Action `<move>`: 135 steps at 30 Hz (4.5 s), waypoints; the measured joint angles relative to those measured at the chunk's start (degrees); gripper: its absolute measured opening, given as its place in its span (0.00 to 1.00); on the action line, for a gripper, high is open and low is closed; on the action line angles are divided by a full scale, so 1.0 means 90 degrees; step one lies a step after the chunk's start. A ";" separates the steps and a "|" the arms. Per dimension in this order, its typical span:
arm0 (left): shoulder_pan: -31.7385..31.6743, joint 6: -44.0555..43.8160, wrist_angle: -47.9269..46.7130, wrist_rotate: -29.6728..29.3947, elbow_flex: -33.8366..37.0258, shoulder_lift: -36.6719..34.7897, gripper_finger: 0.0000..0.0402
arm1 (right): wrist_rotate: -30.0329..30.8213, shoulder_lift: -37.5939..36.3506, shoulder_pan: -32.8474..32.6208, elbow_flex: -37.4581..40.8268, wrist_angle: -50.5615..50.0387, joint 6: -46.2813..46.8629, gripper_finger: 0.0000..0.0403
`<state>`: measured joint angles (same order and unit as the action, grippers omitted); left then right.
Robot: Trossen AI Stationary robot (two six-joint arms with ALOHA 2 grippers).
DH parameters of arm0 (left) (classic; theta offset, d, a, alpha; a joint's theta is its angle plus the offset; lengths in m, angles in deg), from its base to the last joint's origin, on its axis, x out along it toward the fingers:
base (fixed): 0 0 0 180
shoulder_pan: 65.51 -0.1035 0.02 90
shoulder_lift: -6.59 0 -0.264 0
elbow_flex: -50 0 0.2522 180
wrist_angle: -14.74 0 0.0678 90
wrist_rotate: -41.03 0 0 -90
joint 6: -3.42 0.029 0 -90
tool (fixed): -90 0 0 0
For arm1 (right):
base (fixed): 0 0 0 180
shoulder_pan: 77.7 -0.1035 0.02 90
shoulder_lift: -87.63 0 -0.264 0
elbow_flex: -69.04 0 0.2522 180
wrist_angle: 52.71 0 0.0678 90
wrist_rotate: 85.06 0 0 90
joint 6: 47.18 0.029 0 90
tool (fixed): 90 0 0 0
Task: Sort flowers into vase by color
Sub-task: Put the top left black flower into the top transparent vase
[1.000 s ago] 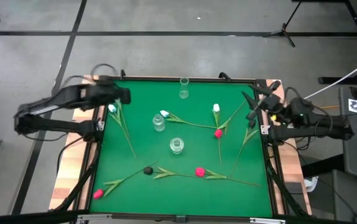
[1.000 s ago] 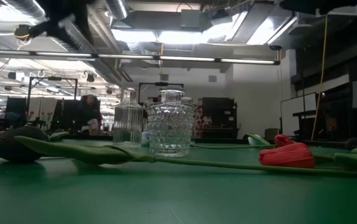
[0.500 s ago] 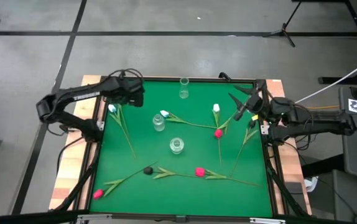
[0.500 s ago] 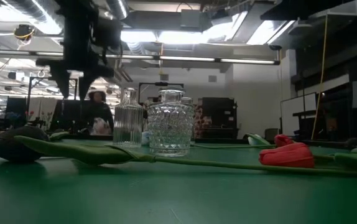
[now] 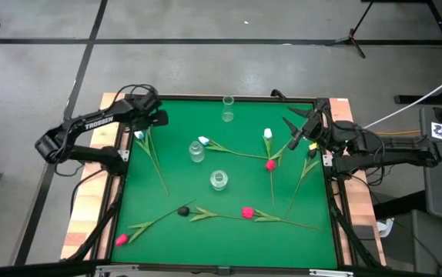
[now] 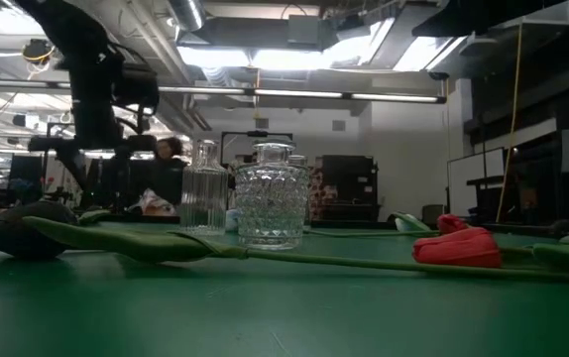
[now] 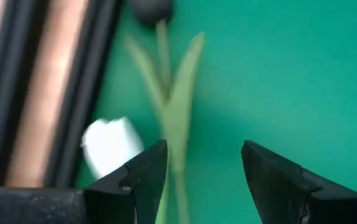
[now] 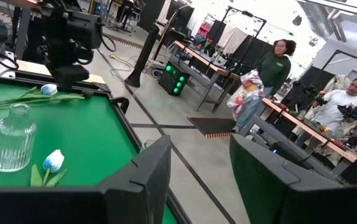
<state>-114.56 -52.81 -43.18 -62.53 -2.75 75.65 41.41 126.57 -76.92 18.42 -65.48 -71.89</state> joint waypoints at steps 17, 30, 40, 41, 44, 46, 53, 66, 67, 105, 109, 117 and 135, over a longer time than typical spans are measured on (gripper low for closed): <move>-0.0748 0.0480 0.0382 0.0101 0.0127 0.1364 0.47 | 0.0002 -0.0002 0.0000 0.0002 0.0008 -0.0002 0.41; -0.0705 0.0958 0.1199 0.0251 0.0121 0.1390 0.03 | 0.0025 -0.0002 0.0002 0.0005 -0.0012 -0.0005 0.41; -0.0095 0.1116 0.2485 0.0622 0.0073 -0.0210 0.02 | 0.0263 0.0000 0.0002 0.0007 -0.0175 -0.0007 0.41; 0.0019 0.1127 0.2700 0.0621 0.0052 -0.0438 0.02 | 0.0303 0.0000 0.0002 0.0007 -0.0175 -0.0007 0.41; 0.0418 0.1324 0.3387 0.0611 0.0040 -0.1125 0.01 | 0.0415 0.0000 0.0002 0.0007 -0.0187 -0.0007 0.41; 0.0734 0.1592 0.3889 0.0570 0.0040 -0.1546 0.01 | 0.0503 0.0000 0.0002 0.0007 -0.0189 -0.0008 0.41; 0.1914 0.2949 0.5455 -0.0268 0.0035 -0.2491 0.01 | 0.0520 0.0000 0.0002 0.0007 -0.0279 -0.0010 0.41; 0.2158 0.4950 0.9217 -0.0915 -0.0115 -0.1180 0.01 | 0.0982 0.0041 0.0002 0.0007 -0.0279 -0.0019 0.41; 0.2116 0.4930 0.9227 -0.0836 -0.0228 -0.0959 0.01 | 0.1025 0.0058 0.0002 0.0007 -0.0285 -0.0019 0.41; 0.1736 0.5624 0.9731 0.1168 -0.2717 0.2927 0.01 | 0.1071 0.0784 0.0001 0.0010 -0.0118 0.0272 0.41; 0.1736 0.5407 0.9671 0.1169 -0.2717 0.3097 0.01 | 0.1071 0.0784 0.0002 0.0010 -0.0119 0.0272 0.41; 0.1753 0.5257 0.9643 0.1165 -0.2717 0.3463 0.01 | 0.1069 0.0784 0.0002 0.0010 -0.0120 0.0272 0.41; 0.1742 0.6302 0.8440 0.1337 -0.2712 0.3417 0.47 | 0.0998 0.0784 0.0000 0.0010 -0.0126 0.0243 0.41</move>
<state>-98.88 3.91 32.77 -50.50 -27.15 106.40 50.39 133.63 -76.92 18.51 -66.61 -69.71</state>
